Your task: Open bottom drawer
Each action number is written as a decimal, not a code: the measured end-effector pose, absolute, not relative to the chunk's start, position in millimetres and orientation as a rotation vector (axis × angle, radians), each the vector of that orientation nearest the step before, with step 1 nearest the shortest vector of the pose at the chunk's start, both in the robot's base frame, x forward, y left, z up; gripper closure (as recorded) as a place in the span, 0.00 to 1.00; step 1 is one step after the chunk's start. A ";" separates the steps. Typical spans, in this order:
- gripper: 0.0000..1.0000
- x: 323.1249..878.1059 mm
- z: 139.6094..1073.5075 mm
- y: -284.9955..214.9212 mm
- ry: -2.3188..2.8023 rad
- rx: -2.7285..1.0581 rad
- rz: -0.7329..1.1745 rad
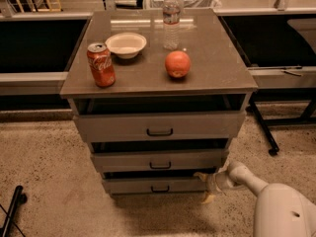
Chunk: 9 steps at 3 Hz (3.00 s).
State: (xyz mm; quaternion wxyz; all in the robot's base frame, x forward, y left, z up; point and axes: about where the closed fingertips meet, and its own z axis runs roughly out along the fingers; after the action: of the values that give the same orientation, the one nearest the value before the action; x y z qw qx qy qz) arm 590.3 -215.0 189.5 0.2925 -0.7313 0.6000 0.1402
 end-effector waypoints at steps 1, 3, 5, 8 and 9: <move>0.48 586.2 195.3 -216.6 1.587 -1.953 0.379; 0.48 586.7 195.1 -216.1 1.588 -1.957 0.391; 0.06 586.7 195.1 -216.1 1.588 -1.957 0.392; 0.15 579.7 203.5 -248.9 1.677 -1.956 0.366; 0.00 556.3 195.1 -237.0 1.679 -1.985 0.415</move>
Offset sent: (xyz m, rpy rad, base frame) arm -0.0072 -0.0066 0.0057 -0.0121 0.0263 0.0301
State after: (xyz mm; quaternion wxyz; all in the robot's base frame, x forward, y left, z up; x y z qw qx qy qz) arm 556.3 -237.0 195.1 0.2517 -0.7298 0.6170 0.1527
